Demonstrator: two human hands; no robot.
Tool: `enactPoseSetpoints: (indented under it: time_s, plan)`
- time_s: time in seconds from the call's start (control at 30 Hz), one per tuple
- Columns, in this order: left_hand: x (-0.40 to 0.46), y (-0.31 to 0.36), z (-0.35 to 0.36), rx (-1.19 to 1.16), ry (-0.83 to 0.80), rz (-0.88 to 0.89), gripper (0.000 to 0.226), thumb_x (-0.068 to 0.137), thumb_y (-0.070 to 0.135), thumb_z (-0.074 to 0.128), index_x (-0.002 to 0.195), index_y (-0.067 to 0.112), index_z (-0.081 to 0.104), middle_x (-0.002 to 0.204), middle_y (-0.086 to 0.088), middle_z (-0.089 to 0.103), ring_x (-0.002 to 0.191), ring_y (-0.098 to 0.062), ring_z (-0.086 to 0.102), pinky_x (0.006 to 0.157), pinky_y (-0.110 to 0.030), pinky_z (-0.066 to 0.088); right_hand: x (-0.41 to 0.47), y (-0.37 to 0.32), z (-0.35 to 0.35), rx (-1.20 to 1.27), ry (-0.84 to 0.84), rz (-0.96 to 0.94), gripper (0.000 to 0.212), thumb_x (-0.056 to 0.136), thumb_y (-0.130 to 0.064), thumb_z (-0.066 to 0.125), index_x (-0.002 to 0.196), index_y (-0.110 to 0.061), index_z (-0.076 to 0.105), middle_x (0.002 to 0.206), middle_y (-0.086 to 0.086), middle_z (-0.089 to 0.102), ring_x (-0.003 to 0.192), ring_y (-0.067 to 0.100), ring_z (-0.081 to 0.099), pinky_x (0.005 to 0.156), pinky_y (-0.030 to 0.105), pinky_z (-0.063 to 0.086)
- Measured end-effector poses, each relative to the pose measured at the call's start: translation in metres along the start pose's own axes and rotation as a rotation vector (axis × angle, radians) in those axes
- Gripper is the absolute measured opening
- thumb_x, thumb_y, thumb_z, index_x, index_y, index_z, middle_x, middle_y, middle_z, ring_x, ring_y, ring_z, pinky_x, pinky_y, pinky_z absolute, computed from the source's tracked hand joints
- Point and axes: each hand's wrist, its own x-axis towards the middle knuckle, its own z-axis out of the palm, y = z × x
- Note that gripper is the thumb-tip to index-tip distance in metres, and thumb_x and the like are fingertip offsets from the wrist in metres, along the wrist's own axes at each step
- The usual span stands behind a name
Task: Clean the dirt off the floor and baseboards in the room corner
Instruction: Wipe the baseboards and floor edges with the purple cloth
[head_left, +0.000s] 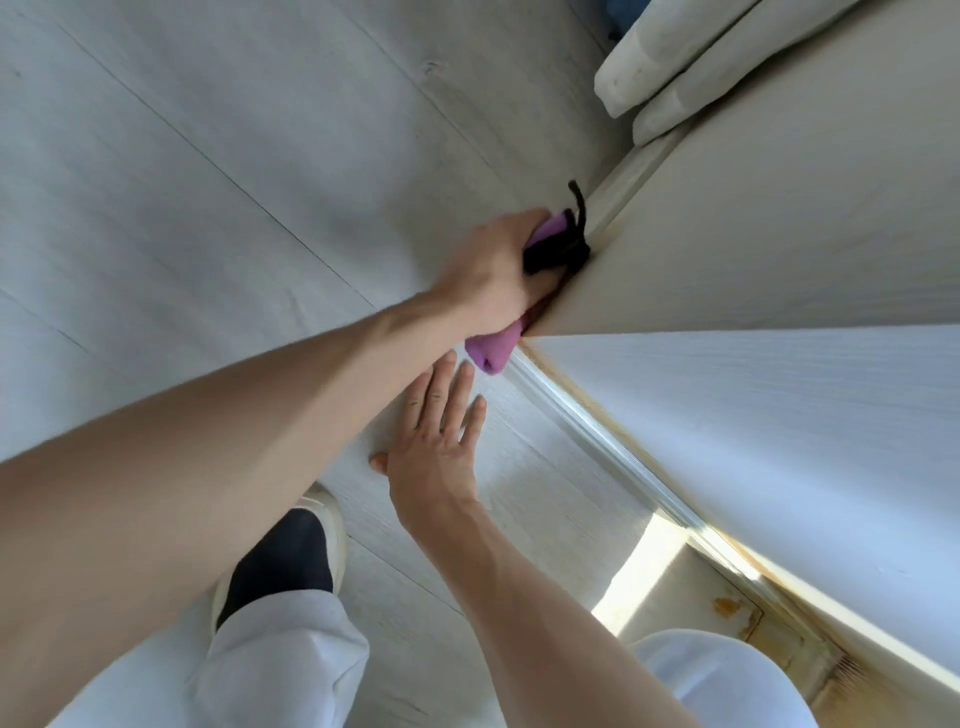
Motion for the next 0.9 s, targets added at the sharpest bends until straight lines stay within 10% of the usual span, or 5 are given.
enactPoseSetpoints:
  time_s: [0.5,0.7,0.9]
  plan:
    - [-0.01,-0.009,0.006,-0.038,0.052,0.003,0.024,0.09,0.029,0.072,0.089,0.023,0.048,0.072,0.011,0.055,0.072,-0.017,0.054,0.059,-0.03,0.03,0.001,0.0,0.002,-0.059,0.002,0.012,0.115,0.102,-0.057,0.045,0.143,0.006,-0.042,0.153,0.029,-0.045,0.143,0.048,-0.035,0.124,0.062,-0.002]
    - [0.063,0.019,0.012,0.175,0.009,0.052,0.025,0.093,0.043,0.059,0.11,0.024,0.058,0.109,-0.001,0.069,0.102,-0.027,0.064,0.073,-0.029,0.037,-0.004,0.0,-0.005,-0.097,-0.007,0.004,0.1,0.104,-0.039,0.045,0.151,0.004,-0.032,0.152,0.031,-0.044,0.146,0.049,-0.033,0.122,0.061,-0.007]
    - [0.079,-0.007,-0.034,-0.021,0.18,-0.039,0.014,0.092,0.039,0.066,0.102,0.028,0.065,0.086,0.017,0.063,0.081,-0.002,0.059,0.062,-0.011,0.039,0.001,0.001,0.015,-0.05,0.121,0.003,0.121,0.095,-0.061,0.053,0.151,0.003,-0.033,0.158,0.027,-0.039,0.148,0.048,-0.028,0.126,0.06,0.002]
